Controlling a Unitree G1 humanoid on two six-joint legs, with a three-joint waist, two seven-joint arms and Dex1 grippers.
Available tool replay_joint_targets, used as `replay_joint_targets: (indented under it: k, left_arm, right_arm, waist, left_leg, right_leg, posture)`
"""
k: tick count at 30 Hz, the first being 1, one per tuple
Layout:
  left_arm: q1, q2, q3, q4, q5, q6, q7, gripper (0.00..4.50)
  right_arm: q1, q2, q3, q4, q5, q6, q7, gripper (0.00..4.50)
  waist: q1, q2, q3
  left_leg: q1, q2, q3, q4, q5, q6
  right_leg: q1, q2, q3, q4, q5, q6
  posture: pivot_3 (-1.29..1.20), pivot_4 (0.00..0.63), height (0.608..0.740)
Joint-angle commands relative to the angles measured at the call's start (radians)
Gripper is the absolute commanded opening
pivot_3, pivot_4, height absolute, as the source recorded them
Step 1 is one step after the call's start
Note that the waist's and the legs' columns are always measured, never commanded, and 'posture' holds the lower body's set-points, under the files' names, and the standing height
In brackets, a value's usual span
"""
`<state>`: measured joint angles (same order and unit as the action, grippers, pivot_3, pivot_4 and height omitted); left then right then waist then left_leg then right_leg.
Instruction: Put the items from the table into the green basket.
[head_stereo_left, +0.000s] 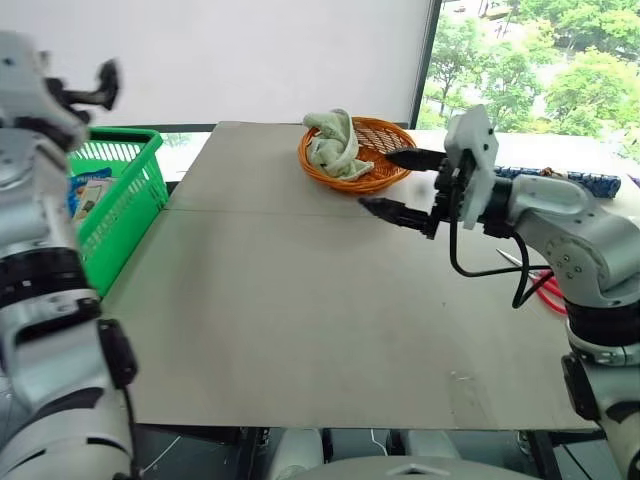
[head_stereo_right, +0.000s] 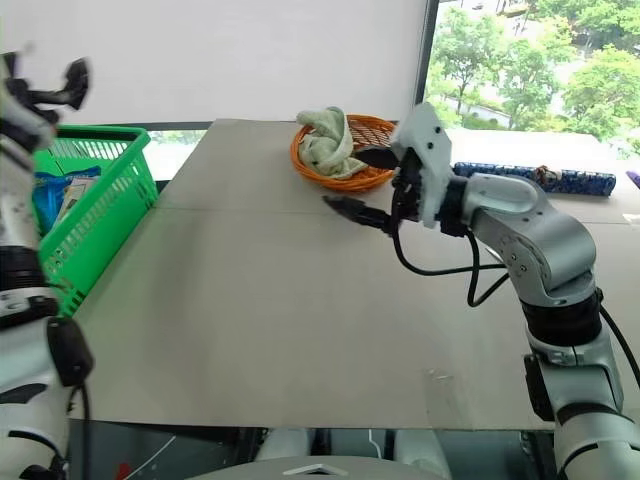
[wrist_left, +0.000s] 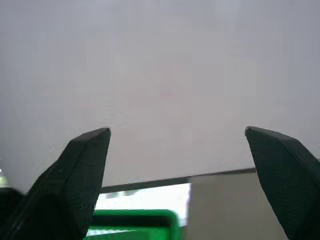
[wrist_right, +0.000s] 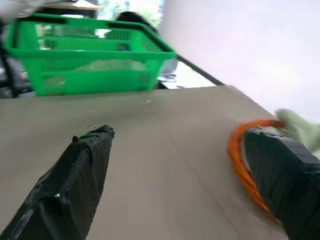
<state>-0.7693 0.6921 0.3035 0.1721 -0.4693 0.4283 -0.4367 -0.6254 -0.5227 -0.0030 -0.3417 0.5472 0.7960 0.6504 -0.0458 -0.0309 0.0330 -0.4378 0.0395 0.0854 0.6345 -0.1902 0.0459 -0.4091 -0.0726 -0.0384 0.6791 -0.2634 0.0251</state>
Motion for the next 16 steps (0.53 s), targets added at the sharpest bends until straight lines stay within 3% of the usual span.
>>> replay_joint_targets:
  k: [1,6,9,13,16]
  left_arm:
    - [0.135,-0.072,-0.050,-0.264,-0.116,0.160,0.000,4.46]
    - [0.337,-0.137,-0.129,-0.445,-0.116,0.263,0.034,4.46]
    - [0.481,-0.173,-0.115,-0.559,-0.156,0.323,0.069,4.46]
    - [0.709,-0.143,-0.089,-0.709,-0.135,0.339,0.068,4.46]
    - [0.786,-0.110,-0.032,-0.743,-0.153,0.342,0.047,4.46]
  right_arm:
    - [0.082,-0.050,-0.071,-0.030,-0.017,-0.018,-0.015,4.50]
    - [0.243,-0.104,-0.042,-0.050,-0.099,-0.095,-0.014,4.50]
    - [0.338,-0.115,-0.075,-0.061,-0.116,-0.144,-0.005,4.50]
    - [0.413,-0.142,-0.113,-0.028,-0.134,-0.205,0.018,4.50]
    - [0.425,-0.154,-0.143,-0.022,-0.117,-0.201,0.024,4.50]
  waist:
    - [-0.021,0.003,-0.001]
    - [-0.060,0.006,0.000]
    - [-0.079,0.008,0.000]
    - [-0.084,0.010,0.001]
    - [-0.078,0.011,0.002]
  left_leg:
    - [0.001,0.000,0.002,0.000,0.000,0.000]
    - [0.006,0.005,0.004,-0.001,0.000,0.000]
    - [0.008,0.007,0.003,0.000,0.000,0.000]
    - [0.013,0.009,0.003,0.000,0.000,-0.001]
    - [0.017,0.009,0.003,0.000,-0.001,-0.003]
  right_leg:
    - [0.000,0.001,0.002,0.000,0.000,0.000]
    - [0.001,0.009,0.006,0.001,0.000,0.001]
    - [0.002,0.019,0.009,0.001,0.000,0.000]
    - [0.006,0.021,0.013,0.000,0.000,0.000]
    - [0.009,0.020,0.012,-0.001,-0.002,-0.004]
  posture:
    - [-0.11,0.000,0.740]
    - [-0.16,0.000,0.740]
    - [-0.16,0.000,0.740]
    - [-0.14,0.011,0.740]
    - [-0.12,0.028,0.740]
